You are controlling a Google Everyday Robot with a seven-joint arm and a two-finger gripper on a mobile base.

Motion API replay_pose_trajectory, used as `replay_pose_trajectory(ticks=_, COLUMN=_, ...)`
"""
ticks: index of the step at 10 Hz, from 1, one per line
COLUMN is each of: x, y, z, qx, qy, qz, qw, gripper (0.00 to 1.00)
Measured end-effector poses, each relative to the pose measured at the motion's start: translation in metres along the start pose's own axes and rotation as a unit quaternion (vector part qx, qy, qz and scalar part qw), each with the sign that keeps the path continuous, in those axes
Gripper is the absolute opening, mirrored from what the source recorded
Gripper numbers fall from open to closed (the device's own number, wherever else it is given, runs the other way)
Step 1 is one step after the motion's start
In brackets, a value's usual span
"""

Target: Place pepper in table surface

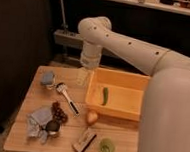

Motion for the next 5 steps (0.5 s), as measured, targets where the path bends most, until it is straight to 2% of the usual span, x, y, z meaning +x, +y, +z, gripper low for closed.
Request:
replay_pose_trajectory(ticks=2, x=0.05, y=-0.015, z=-0.005, qx=0.014, qy=-0.006, qz=0.064, qw=0.9978, gripper=0.8)
replay_pose_trajectory(ticks=5, x=0.05, y=-0.013, z=-0.005, qx=0.014, qy=-0.008, qz=0.066, qw=0.9977, gripper=0.8)
